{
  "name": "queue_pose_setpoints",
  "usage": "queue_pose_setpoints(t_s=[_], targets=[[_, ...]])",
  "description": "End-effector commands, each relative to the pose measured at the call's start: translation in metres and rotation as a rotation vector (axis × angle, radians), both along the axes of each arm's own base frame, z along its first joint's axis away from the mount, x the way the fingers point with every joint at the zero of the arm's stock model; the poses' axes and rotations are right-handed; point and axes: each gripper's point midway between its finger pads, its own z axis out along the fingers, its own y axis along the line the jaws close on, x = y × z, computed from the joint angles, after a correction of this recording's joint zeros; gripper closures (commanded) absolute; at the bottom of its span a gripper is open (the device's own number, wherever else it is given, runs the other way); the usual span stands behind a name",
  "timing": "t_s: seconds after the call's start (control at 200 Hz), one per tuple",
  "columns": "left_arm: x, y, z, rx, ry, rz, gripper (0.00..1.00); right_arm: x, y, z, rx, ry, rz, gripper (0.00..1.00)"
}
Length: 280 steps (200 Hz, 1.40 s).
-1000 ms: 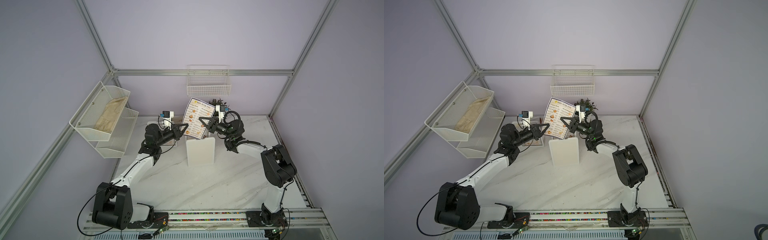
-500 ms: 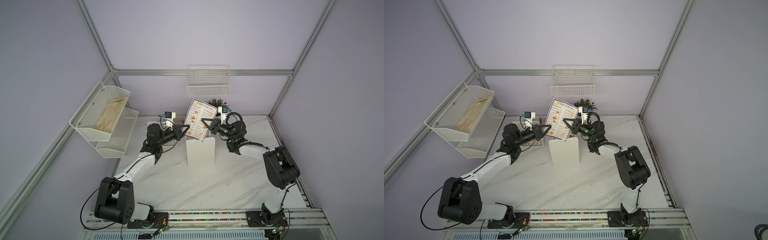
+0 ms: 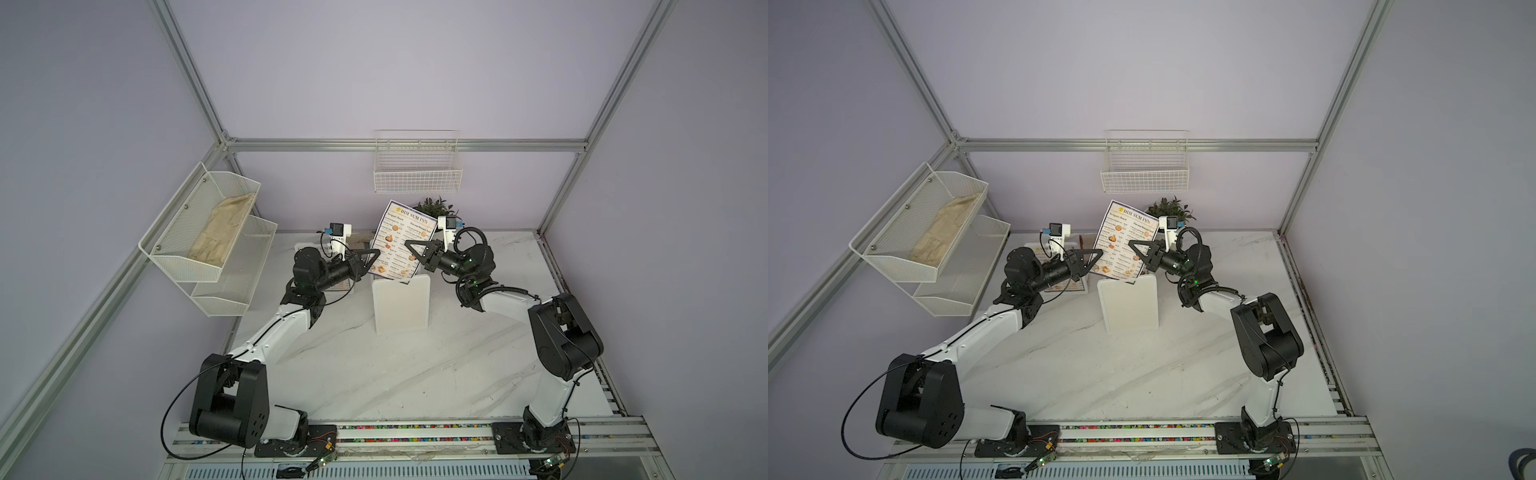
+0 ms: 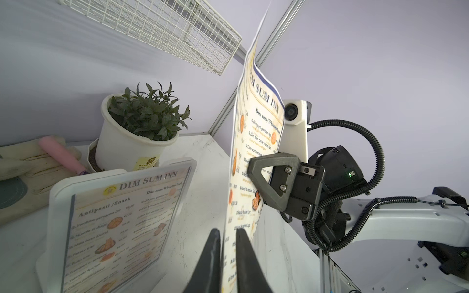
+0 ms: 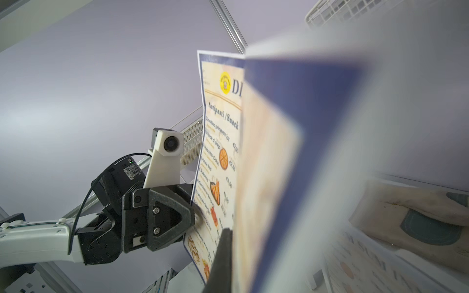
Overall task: Insert the menus into the narrow rack
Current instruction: Insert the menu into the narrow rack.
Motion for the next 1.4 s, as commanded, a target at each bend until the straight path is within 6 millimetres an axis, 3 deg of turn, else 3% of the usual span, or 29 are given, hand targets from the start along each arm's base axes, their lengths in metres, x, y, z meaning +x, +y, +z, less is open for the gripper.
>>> queue_pose_setpoints(t_s=[0.0, 0.265, 0.53, 1.14, 1.395], targets=[[-0.002, 0.002, 0.04, -0.026, -0.108, -0.005, 0.83, -0.015, -0.005, 0.015, -0.008, -0.07, 0.025, 1.0], [-0.007, 0.003, 0.037, -0.022, -0.115, -0.005, 0.73, -0.03, -0.006, 0.012, -0.05, -0.123, 0.08, 1.0], [-0.013, 0.003, 0.039, -0.015, -0.135, -0.012, 0.67, -0.021, -0.014, 0.004, -0.082, -0.111, 0.096, 1.0], [-0.017, -0.001, 0.04, -0.007, -0.15, -0.048, 0.64, -0.013, -0.015, 0.009, -0.245, -0.166, 0.09, 1.0], [-0.017, -0.003, 0.038, -0.006, -0.148, -0.071, 0.63, -0.019, -0.012, 0.01, -0.274, -0.191, 0.135, 1.0]])
